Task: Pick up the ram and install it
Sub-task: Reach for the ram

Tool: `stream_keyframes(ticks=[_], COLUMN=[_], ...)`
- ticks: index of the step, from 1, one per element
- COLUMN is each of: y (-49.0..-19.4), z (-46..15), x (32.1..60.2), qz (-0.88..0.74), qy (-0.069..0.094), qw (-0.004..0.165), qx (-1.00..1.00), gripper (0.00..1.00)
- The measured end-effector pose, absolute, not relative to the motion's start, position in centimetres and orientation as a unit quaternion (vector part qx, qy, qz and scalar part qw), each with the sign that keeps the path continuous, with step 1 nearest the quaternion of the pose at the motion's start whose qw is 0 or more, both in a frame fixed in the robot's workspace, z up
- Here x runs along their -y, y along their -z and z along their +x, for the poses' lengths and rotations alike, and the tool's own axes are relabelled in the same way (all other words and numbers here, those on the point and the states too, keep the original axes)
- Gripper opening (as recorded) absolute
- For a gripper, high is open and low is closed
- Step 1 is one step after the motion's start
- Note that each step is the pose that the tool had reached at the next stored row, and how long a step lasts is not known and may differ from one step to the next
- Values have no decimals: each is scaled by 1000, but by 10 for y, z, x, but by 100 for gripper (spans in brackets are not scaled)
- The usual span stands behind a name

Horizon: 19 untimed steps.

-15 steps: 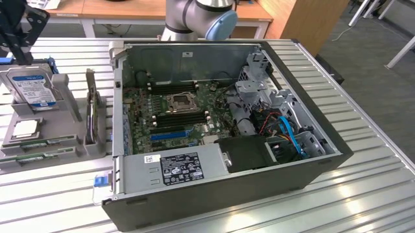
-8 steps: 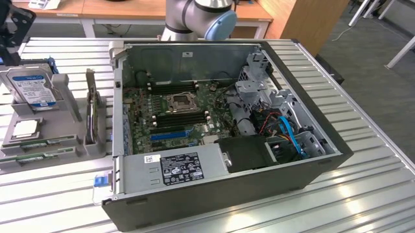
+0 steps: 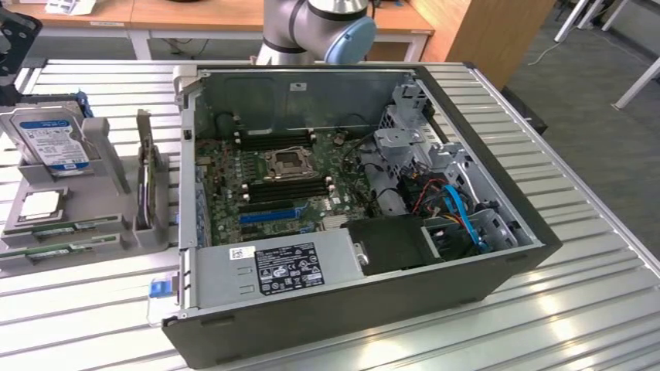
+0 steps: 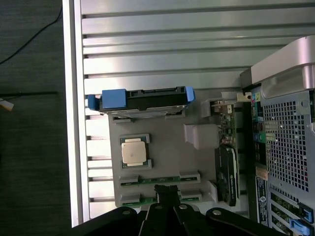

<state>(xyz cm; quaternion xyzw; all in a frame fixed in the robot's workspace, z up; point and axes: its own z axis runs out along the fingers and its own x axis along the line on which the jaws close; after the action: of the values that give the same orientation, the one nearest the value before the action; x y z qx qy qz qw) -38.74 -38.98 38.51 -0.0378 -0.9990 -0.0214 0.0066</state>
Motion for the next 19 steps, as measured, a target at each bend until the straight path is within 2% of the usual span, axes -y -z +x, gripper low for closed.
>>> stream_keyframes(ticks=[19], y=[-385], z=[-387], x=[403], qz=[-38], qy=[21], qw=[7], qx=[999], gripper=[10])
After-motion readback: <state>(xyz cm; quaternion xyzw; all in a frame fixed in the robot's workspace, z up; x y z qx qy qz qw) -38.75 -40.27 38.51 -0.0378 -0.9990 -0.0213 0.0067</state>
